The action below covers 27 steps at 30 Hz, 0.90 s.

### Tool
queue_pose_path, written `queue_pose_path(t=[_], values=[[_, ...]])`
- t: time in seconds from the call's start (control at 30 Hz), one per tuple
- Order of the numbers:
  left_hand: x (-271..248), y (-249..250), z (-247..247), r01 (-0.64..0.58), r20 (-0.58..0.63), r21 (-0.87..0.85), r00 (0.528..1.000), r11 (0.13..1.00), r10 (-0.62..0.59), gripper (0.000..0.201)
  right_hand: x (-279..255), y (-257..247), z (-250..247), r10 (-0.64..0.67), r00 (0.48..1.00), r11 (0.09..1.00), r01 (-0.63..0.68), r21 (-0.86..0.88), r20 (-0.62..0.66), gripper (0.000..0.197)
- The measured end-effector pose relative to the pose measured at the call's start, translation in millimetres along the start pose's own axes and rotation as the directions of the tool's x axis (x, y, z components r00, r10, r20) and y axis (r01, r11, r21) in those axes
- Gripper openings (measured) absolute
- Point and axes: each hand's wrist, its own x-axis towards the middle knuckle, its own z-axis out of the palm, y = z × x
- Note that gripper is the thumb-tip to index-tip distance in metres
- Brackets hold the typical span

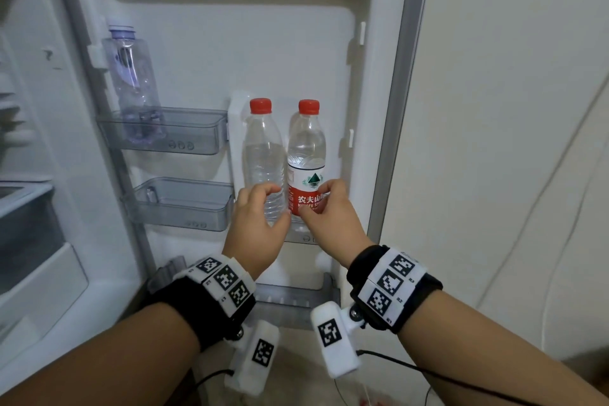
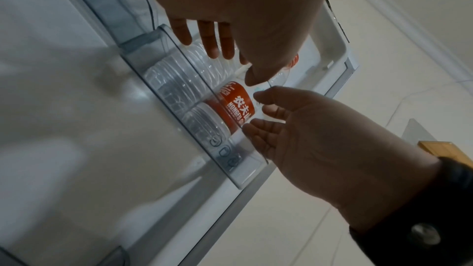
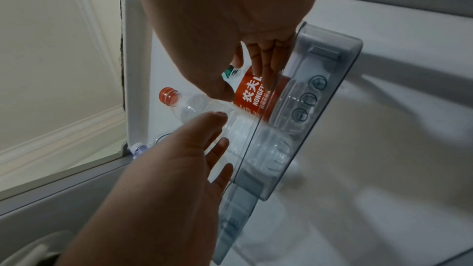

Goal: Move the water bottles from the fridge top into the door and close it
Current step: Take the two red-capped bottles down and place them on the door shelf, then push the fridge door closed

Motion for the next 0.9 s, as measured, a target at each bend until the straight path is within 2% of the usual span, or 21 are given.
queue_pose_path(t=[0.17, 0.27, 0.33, 0.4, 0.47, 0.63, 0.7, 0.83, 0.9], values=[[-27, 8, -23, -0.012, -0.045, 0.013, 0.999, 1.0, 0.013, 0.048, -39, -19, 8, -0.047, 0.995, 0.997, 0.052, -0.057, 0.09, 0.041], [-39, 16, -39, -0.01, -0.107, 0.007, 0.994, 1.0, 0.01, 0.05, -63, -44, 4, -0.119, 0.991, 0.99, 0.123, -0.071, 0.054, 0.042], [-44, 24, -54, -0.011, -0.147, -0.008, 0.989, 1.0, 0.009, 0.048, -76, -68, -5, -0.223, 0.975, 0.974, 0.223, -0.035, 0.001, 0.036], [-45, 34, -73, -0.017, -0.171, -0.044, 0.985, 0.999, 0.01, 0.044, -87, -96, -16, -0.349, 0.934, 0.937, 0.347, -0.046, -0.074, 0.032], [-44, 48, -93, -0.037, -0.183, -0.097, 0.983, 0.995, 0.019, 0.039, -95, -124, -26, -0.463, 0.868, 0.886, 0.456, -0.08, -0.181, 0.03], [-47, 90, -152, -0.118, -0.207, -0.145, 0.974, 0.982, 0.087, 0.033, -113, -189, -51, -0.653, 0.632, 0.736, 0.66, -0.151, -0.418, 0.025], [-48, 105, -176, -0.163, -0.229, -0.121, 0.964, 0.979, 0.132, 0.029, -117, -210, -60, -0.68, 0.574, 0.697, 0.698, -0.16, -0.457, 0.025], [-52, 126, -222, -0.211, -0.26, -0.087, 0.948, 0.974, 0.183, 0.026, -113, -244, -80, -0.689, 0.541, 0.685, 0.703, -0.192, -0.482, 0.026], [-54, 134, -242, -0.235, -0.283, -0.068, 0.936, 0.97, 0.207, 0.025, -107, -253, -87, -0.67, 0.581, 0.706, 0.691, -0.155, -0.463, 0.032]])
